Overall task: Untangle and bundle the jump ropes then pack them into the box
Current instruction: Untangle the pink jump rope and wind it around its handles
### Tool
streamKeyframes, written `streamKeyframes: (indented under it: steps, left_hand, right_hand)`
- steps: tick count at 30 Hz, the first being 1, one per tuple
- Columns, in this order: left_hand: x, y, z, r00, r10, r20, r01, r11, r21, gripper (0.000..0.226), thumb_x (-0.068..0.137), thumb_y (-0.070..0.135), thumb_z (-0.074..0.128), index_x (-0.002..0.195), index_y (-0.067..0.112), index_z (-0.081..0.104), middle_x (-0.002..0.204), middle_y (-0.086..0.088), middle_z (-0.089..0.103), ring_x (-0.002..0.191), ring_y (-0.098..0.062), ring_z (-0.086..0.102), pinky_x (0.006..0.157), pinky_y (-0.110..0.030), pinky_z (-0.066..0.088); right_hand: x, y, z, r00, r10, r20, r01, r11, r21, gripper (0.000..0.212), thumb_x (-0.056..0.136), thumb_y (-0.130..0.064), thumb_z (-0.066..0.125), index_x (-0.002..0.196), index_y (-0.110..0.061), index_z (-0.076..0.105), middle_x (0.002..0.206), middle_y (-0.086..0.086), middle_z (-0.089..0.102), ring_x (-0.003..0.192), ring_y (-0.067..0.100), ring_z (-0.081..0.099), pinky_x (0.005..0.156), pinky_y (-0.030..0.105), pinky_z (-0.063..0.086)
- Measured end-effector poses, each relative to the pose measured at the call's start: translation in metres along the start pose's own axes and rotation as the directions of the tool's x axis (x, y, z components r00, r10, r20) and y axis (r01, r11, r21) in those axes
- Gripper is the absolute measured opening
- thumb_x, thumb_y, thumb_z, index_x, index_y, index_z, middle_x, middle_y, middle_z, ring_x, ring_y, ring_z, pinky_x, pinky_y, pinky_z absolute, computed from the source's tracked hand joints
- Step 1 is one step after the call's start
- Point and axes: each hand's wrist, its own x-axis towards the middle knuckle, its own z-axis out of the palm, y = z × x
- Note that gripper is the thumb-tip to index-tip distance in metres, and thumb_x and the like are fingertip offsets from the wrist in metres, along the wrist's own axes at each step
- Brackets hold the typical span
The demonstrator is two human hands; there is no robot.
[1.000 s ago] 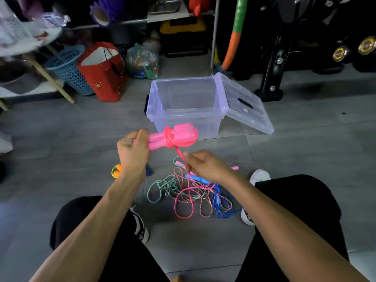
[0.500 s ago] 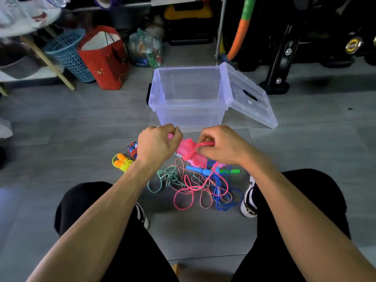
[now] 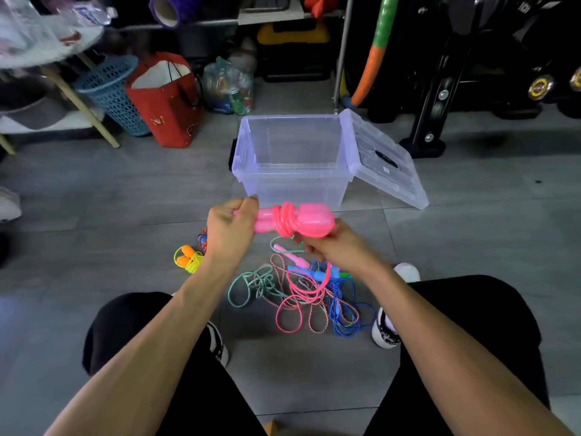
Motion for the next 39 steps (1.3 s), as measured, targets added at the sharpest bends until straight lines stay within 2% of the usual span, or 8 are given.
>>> streamKeyframes:
  steps: [7, 12, 19, 23, 27, 30, 34, 39]
  left_hand:
    - [0.003, -0.008, 0.006, 0.97, 0.198, -0.137, -0.139, 0.924, 0.356, 0.052, 0.09, 0.027, 0.053, 0.048, 0.013, 0.027, 0.044, -0.004, 0.021, 0.059, -0.025, 0.022, 0.054, -0.035, 0.023]
    - [0.008, -0.021, 0.013, 0.924, 0.381, 0.024, -0.317, 0.73, 0.605, 0.041, 0.086, 0.035, 0.048, 0.054, 0.011, 0.039, 0.044, -0.005, 0.039, 0.053, -0.037, 0.03, 0.05, -0.032, 0.032]
    - [-0.002, -0.018, 0.013, 0.758, 0.509, 0.409, -0.652, 0.614, 0.444, 0.046, 0.085, 0.039, 0.054, 0.05, 0.015, 0.035, 0.044, 0.001, 0.024, 0.049, -0.028, 0.025, 0.043, -0.026, 0.031]
    - [-0.009, -0.002, 0.01, 0.89, 0.349, 0.292, -0.411, 0.893, 0.183, 0.049, 0.091, 0.015, 0.062, 0.049, 0.007, 0.039, 0.044, 0.005, 0.03, 0.044, -0.01, 0.026, 0.043, -0.022, 0.025]
    - [-0.009, 0.009, 0.003, 0.941, 0.278, 0.194, -0.283, 0.959, -0.001, 0.048, 0.094, 0.006, 0.058, 0.052, -0.005, 0.037, 0.051, -0.005, 0.03, 0.049, -0.012, 0.027, 0.046, -0.025, 0.023]
    - [-0.006, 0.004, 0.004, 0.98, 0.146, 0.136, -0.133, 0.986, -0.103, 0.05, 0.091, 0.015, 0.058, 0.049, 0.013, 0.033, 0.05, -0.002, 0.024, 0.048, -0.015, 0.022, 0.046, -0.027, 0.017]
    - [0.0, -0.001, 0.009, 0.999, 0.001, -0.05, -0.006, 0.996, -0.093, 0.042, 0.088, 0.024, 0.055, 0.053, 0.012, 0.034, 0.058, -0.006, 0.025, 0.054, -0.019, 0.023, 0.049, -0.03, 0.019]
    - [0.006, -0.007, 0.009, 0.972, 0.153, -0.177, -0.098, 0.953, 0.286, 0.05, 0.093, 0.027, 0.051, 0.052, 0.01, 0.029, 0.052, -0.006, 0.024, 0.058, -0.021, 0.024, 0.054, -0.036, 0.028]
  right_hand:
    - [-0.009, -0.01, 0.03, 0.992, -0.11, 0.068, 0.128, 0.77, -0.626, 0.037, 0.091, -0.029, 0.056, 0.06, -0.02, 0.037, 0.057, -0.001, 0.042, 0.053, 0.02, 0.039, 0.054, 0.034, 0.032]
    - [-0.015, -0.024, 0.01, 0.987, -0.162, -0.008, 0.099, 0.643, -0.76, 0.017, 0.084, -0.027, 0.055, 0.074, -0.014, 0.059, 0.068, 0.004, 0.06, 0.066, 0.027, 0.055, 0.06, 0.032, 0.045]
    - [-0.002, -0.035, -0.029, 0.968, -0.234, -0.095, 0.177, 0.897, -0.405, 0.006, 0.084, -0.021, 0.073, 0.08, -0.016, 0.072, 0.07, -0.007, 0.067, 0.061, -0.004, 0.055, 0.06, 0.013, 0.043]
    - [0.012, -0.022, -0.033, 0.989, -0.141, -0.03, 0.134, 0.976, -0.174, 0.007, 0.09, -0.018, 0.067, 0.09, -0.017, 0.074, 0.069, -0.016, 0.068, 0.063, -0.008, 0.054, 0.064, 0.013, 0.042]
    - [0.012, -0.006, -0.026, 0.996, 0.008, 0.084, -0.028, 0.97, 0.243, 0.019, 0.094, -0.01, 0.058, 0.088, -0.016, 0.075, 0.077, -0.003, 0.072, 0.069, 0.005, 0.062, 0.065, 0.019, 0.05]
    - [0.007, -0.002, -0.019, 0.973, 0.006, 0.232, -0.076, 0.953, 0.292, 0.025, 0.096, 0.0, 0.046, 0.086, -0.007, 0.068, 0.065, 0.013, 0.056, 0.049, 0.015, 0.05, 0.049, 0.023, 0.039]
    - [0.008, -0.007, 0.013, 0.989, 0.11, 0.101, -0.096, 0.986, -0.137, 0.024, 0.101, -0.021, 0.047, 0.09, -0.014, 0.068, 0.063, -0.003, 0.055, 0.049, 0.009, 0.043, 0.049, 0.022, 0.037]
    - [-0.009, -0.001, 0.045, 0.986, -0.024, 0.167, 0.134, 0.717, -0.685, 0.021, 0.099, -0.027, 0.042, 0.082, -0.016, 0.047, 0.091, 0.018, 0.062, 0.082, 0.034, 0.059, 0.064, 0.034, 0.036]
